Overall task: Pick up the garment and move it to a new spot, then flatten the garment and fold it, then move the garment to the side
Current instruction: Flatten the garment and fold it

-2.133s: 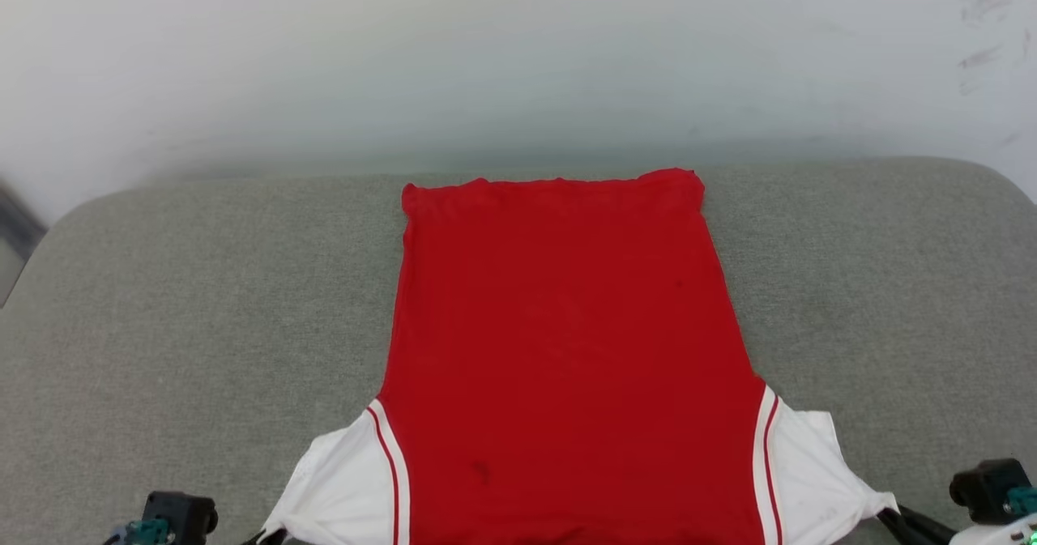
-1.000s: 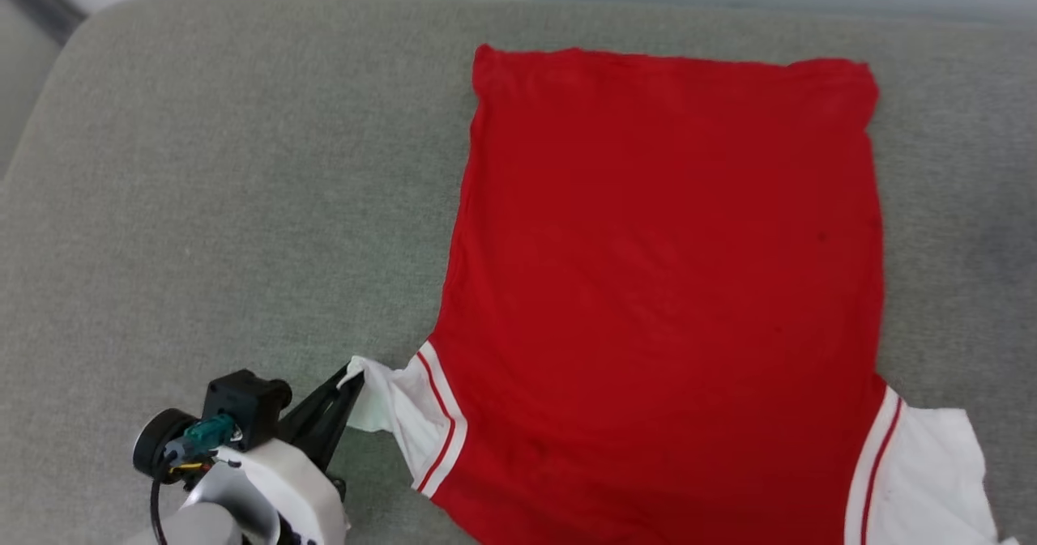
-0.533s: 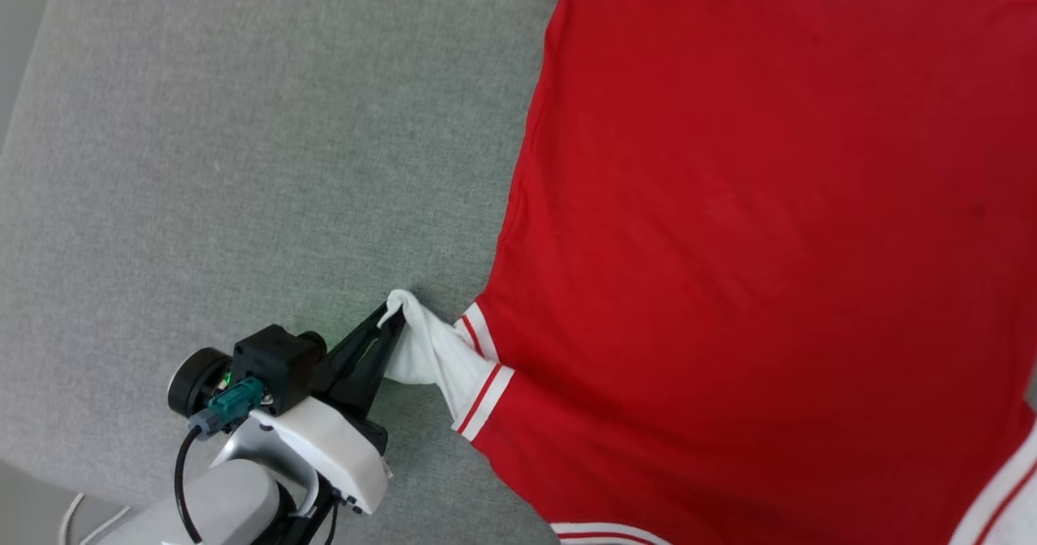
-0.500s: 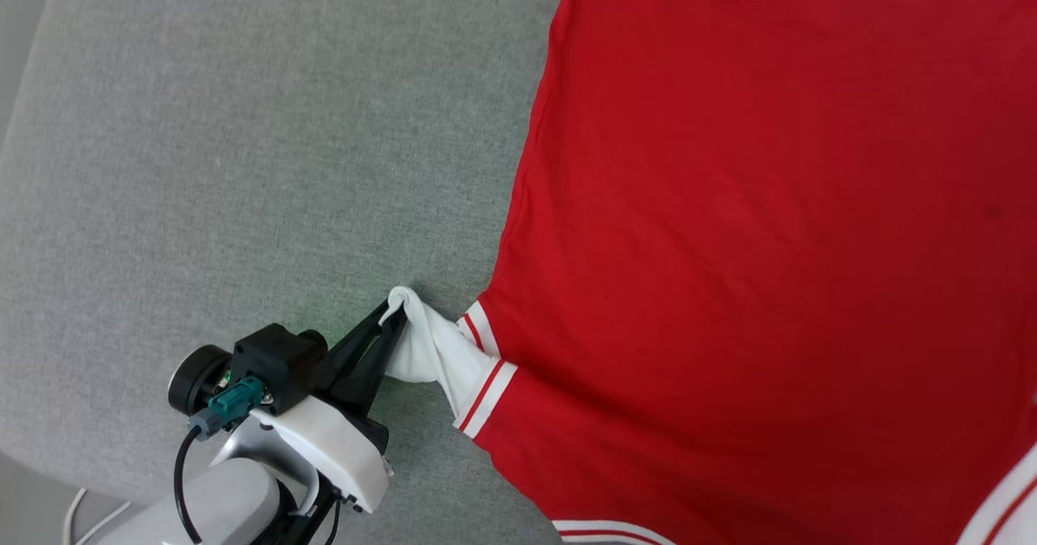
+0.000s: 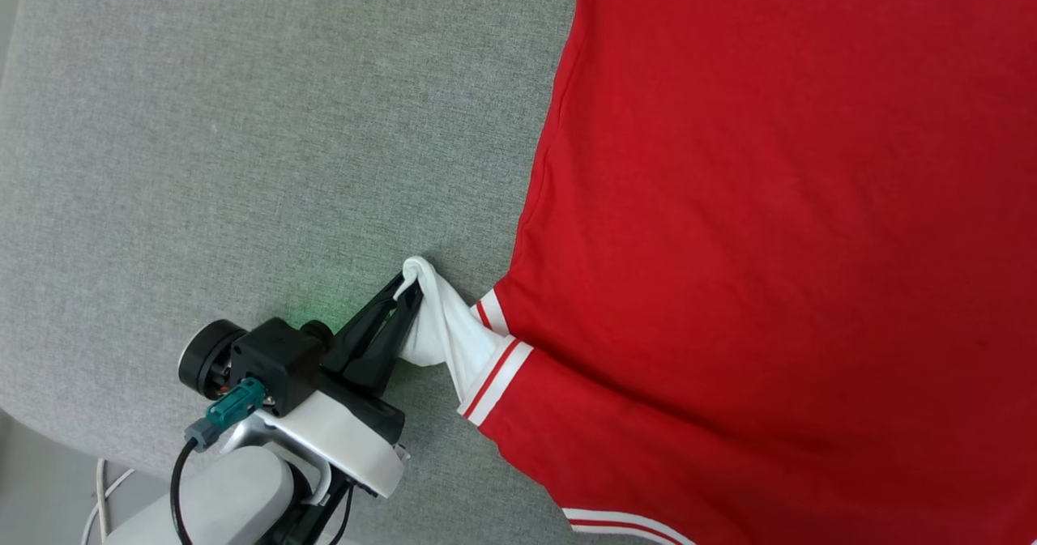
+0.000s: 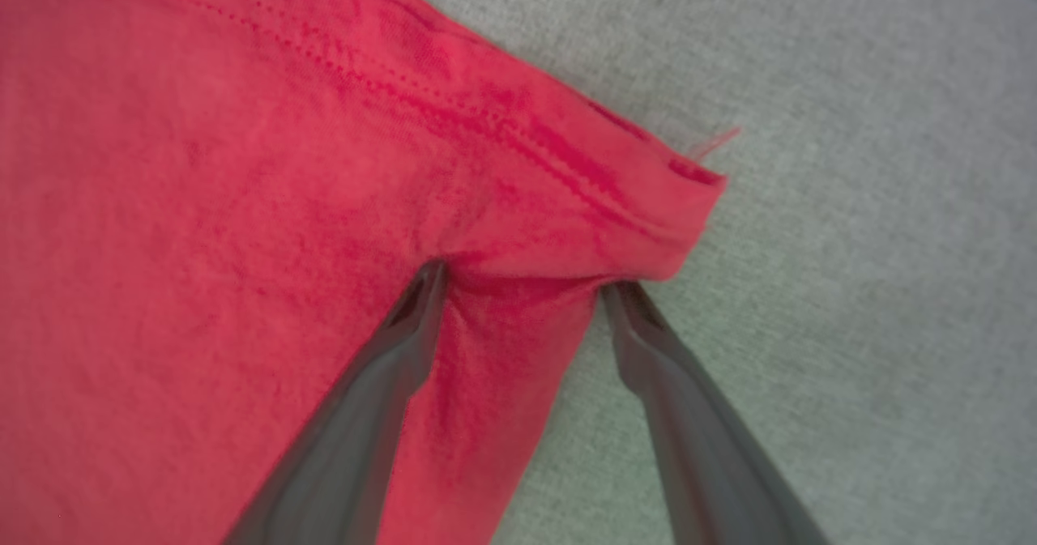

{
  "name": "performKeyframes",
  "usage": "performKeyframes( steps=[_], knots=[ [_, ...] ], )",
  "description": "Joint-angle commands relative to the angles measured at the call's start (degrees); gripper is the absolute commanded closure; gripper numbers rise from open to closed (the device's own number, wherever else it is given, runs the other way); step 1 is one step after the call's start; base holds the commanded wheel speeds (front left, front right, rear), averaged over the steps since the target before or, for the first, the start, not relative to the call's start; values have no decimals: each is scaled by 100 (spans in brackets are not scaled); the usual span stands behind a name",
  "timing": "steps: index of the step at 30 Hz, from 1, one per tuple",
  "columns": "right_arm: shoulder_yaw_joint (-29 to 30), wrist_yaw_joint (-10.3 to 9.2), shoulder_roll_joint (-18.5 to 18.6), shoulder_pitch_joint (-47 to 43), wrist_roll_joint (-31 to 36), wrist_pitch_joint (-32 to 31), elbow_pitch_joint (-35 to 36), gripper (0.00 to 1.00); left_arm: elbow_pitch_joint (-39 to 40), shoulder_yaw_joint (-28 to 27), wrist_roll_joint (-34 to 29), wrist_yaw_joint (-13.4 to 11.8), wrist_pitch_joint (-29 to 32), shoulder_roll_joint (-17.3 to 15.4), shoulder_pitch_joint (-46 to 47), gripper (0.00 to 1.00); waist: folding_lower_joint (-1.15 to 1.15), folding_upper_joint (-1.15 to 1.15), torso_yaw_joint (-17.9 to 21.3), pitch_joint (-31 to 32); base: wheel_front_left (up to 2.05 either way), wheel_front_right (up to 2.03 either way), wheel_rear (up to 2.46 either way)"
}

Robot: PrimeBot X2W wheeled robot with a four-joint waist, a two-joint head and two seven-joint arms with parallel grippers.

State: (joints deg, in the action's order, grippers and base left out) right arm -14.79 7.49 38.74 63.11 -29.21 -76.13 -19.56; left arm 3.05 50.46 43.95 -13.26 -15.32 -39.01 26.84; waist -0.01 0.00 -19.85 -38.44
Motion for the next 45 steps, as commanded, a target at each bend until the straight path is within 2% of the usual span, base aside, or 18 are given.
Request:
performKeyframes(
  steps=[1,7,11,14,19,28,29,30,36,45],
  knots=[
    [-197,0,-48,-526,2,-2,-224,100,-105,7,-40,4,32,56,38,100,1,0,12,27,0,0,0],
    [-59,-1,-103,-291,-91,357,-196,100,-199,-49,-3,-29,30,44,-97,100,1,0,113,322,0,0,0],
    [-307,-2,-45,-221,-253,612,-66,100,-208,-183,60,-92,27,-5,-329,100,1,0,285,710,0,0,0],
    [-537,-2,78,-344,-504,776,20,100,-229,-216,112,-89,25,-68,-500,100,1,0,412,1073,0,0,0],
    [-878,-2,481,-850,-1001,968,391,100,-261,-208,224,-134,42,-192,-755,100,1,0,609,1611,0,0,0],
    [-1162,-2,1513,-2757,-1920,1335,1492,100,-252,-269,492,-319,27,-331,-1356,100,1,0,999,2370,0,0,0],
    [-1197,-2,1771,-3513,-2079,1500,1771,100,-227,-343,564,-396,18,-394,-1577,100,1,0,1163,2552,0,0,0],
    [-1209,-2,1845,-3759,-2107,1586,1842,100,-221,-369,577,-406,17,-421,-1639,100,1,0,1202,2603,0,0,0],
    [-990,-2,2008,-5203,-2399,2109,1896,100,-186,-490,651,-464,8,-486,-1950,100,1,0,1411,2820,0,0,0],
    [-498,-2,1564,-6948,-2425,2886,1847,100,-159,-654,613,-471,2,-503,-2188,100,1,0,1589,2823,0,0,0]
  ],
)
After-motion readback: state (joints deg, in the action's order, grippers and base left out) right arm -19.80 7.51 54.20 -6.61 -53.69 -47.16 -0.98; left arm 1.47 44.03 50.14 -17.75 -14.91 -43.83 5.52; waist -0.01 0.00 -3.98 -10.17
